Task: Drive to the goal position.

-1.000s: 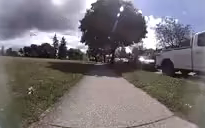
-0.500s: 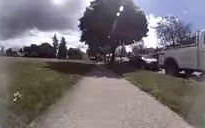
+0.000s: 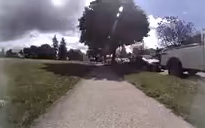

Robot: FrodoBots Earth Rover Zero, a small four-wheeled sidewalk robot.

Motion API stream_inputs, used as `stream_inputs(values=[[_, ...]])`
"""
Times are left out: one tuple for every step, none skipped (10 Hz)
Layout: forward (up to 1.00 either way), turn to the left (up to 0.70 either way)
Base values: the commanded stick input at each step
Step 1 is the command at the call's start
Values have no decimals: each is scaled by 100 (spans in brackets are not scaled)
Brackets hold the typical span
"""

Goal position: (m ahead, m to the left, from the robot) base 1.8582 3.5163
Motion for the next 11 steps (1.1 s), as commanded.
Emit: stream_inputs(values=[[70,0],[70,0],[70,0],[70,0],[70,0],[70,0],[70,0],[70,0],[70,0],[70,0],[70,0]])
